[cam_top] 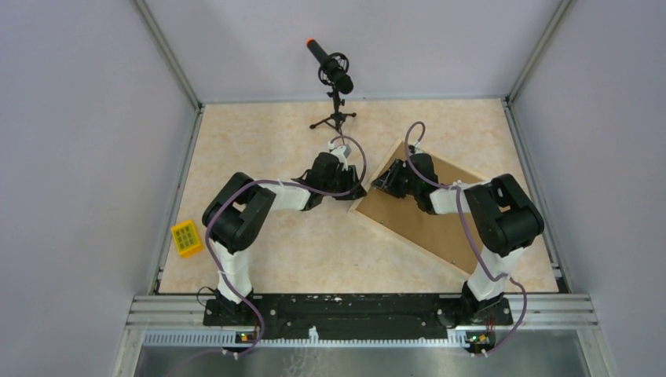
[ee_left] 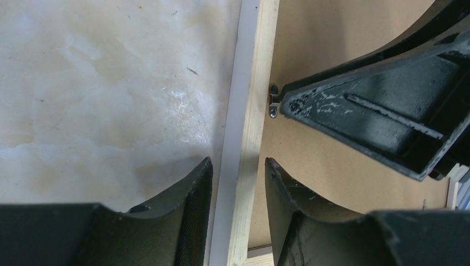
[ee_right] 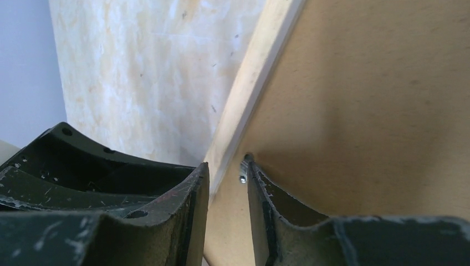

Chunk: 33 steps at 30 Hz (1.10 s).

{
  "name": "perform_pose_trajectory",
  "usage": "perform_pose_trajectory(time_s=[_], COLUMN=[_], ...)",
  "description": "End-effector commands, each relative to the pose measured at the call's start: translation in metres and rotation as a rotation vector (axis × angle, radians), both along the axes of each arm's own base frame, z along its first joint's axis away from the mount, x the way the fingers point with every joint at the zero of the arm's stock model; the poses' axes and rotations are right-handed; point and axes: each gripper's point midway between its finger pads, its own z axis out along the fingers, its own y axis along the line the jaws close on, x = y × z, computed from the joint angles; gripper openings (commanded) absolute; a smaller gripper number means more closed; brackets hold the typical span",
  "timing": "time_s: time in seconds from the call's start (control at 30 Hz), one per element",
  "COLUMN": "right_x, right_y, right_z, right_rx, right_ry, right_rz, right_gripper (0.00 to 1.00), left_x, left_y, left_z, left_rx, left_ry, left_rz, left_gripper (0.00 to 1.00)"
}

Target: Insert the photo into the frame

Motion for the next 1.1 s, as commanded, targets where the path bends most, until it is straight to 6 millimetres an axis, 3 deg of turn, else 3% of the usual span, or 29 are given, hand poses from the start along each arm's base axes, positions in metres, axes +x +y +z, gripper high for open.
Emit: perform_pose_trajectory(time_s=[0.0, 0.23, 0.47, 0.83, 1.07], right_x=[0.005, 0.000, 0.000, 0.001, -0.003], right_y=[0.013, 0.017, 0.032, 0.035, 0.043], right_z=[-0.005, -0.001, -0.016, -0.006, 0.015], right_rx=[-0.023, 0.004, 0.055, 0.057, 0.188], right_ry=[-0.012, -0.011, 0.026, -0.008, -0.016], right_rz=[0.010, 0.013, 0.071, 0.100, 0.140], right_gripper=[0.32, 0.31, 0.31, 0.31, 0.40], left_x=[-0.001, -0.001, -0.001, -0.001, 0.000], left_y=[0.001, 0.001, 0.000, 0.000, 0.002], left_z=[-0.005, -0.008, -0.010, -0.012, -0.011], left_rx=[-0.007, -0.004, -0.007, -0.002, 0.004], left_ry=[0.005, 0.012, 0.019, 0.017, 0.012], left_rz=[-0.001, 0.000, -0.003, -0.002, 0.002], left_gripper=[0.45, 0.44, 0.42, 0.41, 0.41])
